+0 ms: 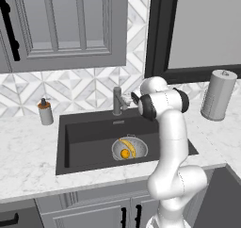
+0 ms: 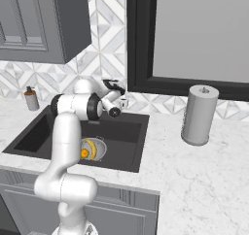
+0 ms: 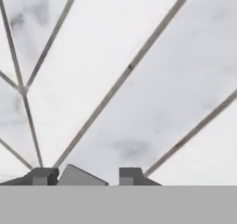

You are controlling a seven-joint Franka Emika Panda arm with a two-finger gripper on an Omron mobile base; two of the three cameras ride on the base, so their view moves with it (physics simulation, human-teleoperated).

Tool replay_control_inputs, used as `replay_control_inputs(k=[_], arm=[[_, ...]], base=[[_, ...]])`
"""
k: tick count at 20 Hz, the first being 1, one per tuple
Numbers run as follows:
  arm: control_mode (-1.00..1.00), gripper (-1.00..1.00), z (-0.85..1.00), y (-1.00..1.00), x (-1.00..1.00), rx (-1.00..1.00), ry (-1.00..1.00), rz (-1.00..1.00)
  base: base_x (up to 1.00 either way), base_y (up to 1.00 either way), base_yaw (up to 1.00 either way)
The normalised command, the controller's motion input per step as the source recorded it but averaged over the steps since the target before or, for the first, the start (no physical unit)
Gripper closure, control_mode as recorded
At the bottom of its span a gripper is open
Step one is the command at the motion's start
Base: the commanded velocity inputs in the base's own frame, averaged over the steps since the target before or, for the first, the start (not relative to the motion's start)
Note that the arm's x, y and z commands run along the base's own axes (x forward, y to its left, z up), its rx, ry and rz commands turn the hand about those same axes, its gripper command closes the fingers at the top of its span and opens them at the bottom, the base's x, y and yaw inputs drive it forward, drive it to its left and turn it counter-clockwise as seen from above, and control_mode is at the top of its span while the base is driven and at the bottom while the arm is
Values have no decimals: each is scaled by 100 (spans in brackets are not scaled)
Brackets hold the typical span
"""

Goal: Put the colander in the sink, put the banana, tangerine in the colander, and turn on the sink faucet and pour water over the colander.

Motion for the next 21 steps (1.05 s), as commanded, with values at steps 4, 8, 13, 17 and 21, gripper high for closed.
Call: replay_control_inputs(k=[4, 8, 13, 17, 21], arm=[[-100, 100, -32, -69, 20, 1, 8, -6], [-100, 100, -34, -68, 19, 1, 8, -5], [-100, 100, -33, -67, 15, 1, 7, -2], [-100, 100, -17, -47, 0, 0, 4, -3], [-100, 100, 0, -3, 0, 0, 0, -3]], base=[[0, 0, 0], [0, 0, 0], [0, 0, 0], [0, 0, 0], [0, 0, 0]])
